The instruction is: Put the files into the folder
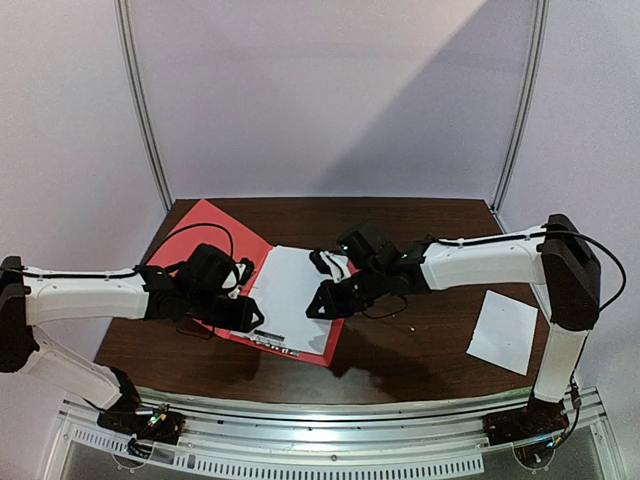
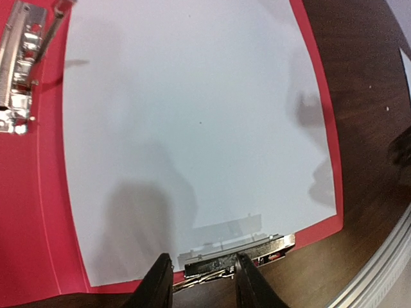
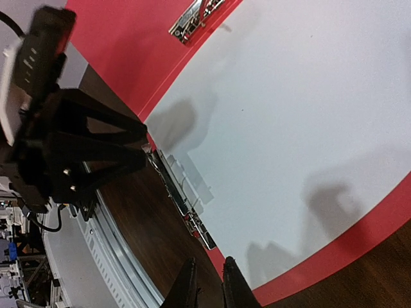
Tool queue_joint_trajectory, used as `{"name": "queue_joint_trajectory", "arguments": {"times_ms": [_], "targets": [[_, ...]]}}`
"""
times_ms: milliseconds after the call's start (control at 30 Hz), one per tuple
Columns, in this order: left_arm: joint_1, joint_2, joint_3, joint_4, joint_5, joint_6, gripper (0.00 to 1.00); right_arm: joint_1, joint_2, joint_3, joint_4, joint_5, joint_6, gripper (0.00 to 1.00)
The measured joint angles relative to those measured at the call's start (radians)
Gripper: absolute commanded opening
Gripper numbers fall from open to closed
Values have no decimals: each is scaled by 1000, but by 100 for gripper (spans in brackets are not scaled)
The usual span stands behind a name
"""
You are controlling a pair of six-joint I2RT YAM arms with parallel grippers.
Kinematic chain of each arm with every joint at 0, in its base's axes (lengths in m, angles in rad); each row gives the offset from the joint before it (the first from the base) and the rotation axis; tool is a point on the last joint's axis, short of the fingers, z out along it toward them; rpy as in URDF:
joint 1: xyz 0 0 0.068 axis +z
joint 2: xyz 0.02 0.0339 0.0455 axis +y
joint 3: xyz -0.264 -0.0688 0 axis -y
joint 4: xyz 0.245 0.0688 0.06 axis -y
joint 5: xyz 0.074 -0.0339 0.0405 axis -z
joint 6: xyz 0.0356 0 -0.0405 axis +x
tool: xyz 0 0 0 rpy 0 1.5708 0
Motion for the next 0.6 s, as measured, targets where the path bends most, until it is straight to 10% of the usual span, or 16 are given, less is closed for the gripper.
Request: {"name": "queue_joint_trajectory", "arguments": {"times_ms": [600], "targets": [[-39, 90, 27, -13, 11, -2, 23, -13, -47, -61, 7, 16, 13, 9]]}}
